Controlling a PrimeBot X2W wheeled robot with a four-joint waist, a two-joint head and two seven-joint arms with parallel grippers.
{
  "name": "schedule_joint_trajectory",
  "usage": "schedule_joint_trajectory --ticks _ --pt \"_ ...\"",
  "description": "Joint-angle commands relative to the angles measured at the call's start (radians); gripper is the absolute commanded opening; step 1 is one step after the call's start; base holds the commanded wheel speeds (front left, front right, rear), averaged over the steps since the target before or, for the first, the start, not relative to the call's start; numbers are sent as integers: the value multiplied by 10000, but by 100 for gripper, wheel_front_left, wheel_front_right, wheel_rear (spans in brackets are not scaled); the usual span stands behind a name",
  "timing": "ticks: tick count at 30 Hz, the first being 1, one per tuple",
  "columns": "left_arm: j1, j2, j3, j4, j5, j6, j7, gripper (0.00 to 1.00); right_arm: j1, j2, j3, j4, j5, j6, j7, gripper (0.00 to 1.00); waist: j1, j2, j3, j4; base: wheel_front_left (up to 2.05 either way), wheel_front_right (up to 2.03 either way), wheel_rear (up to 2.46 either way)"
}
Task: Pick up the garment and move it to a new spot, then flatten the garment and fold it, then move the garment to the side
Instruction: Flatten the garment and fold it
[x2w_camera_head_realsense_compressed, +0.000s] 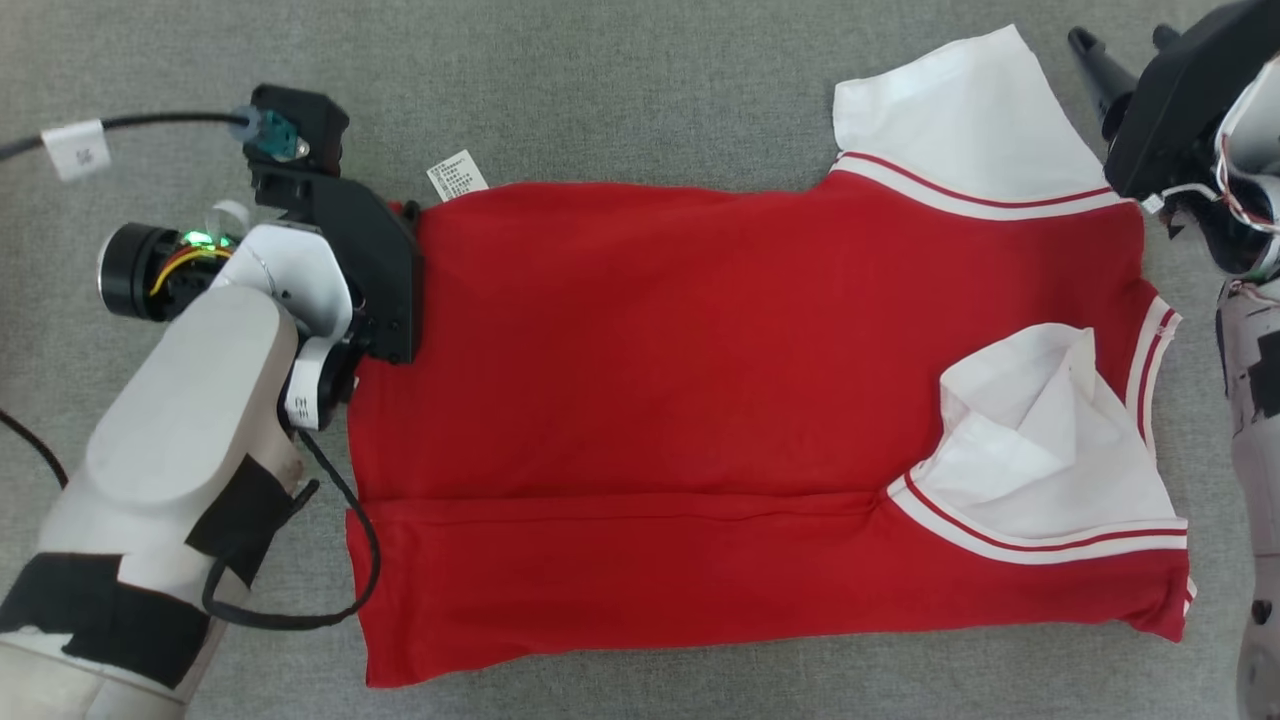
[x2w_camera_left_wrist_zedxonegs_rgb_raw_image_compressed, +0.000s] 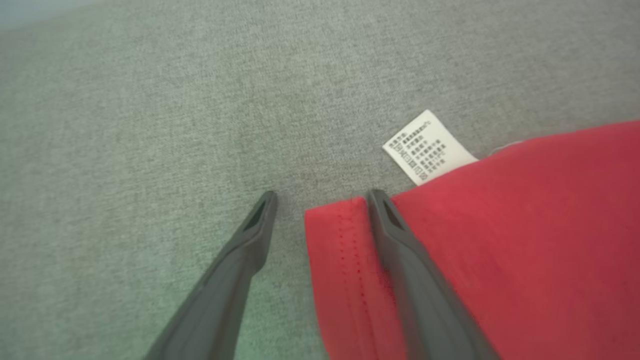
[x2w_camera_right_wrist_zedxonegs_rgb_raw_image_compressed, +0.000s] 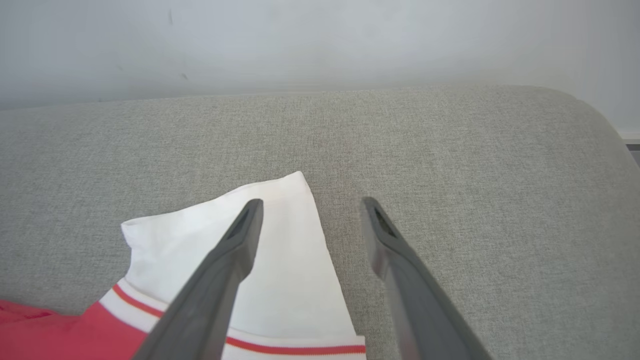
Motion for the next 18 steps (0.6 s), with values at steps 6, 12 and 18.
schedule_joint_trajectory --ticks 6,12,18 --pt "97 96 -221 -70 40 45 612 100 -275 -248 127 317 145 -19 -121 100 0 -1 127 122 0 0 0" --pt "35 296 -262 -339 -30 183 1078 100 -390 -413 260 582 210 -19 -179 100 0 -1 255 136 0 0 0" --pt "65 328 -205 -889 -261 391 1669 100 -600 -522 329 587 89 -19 -140 100 0 -1 400 195 0 0 0"
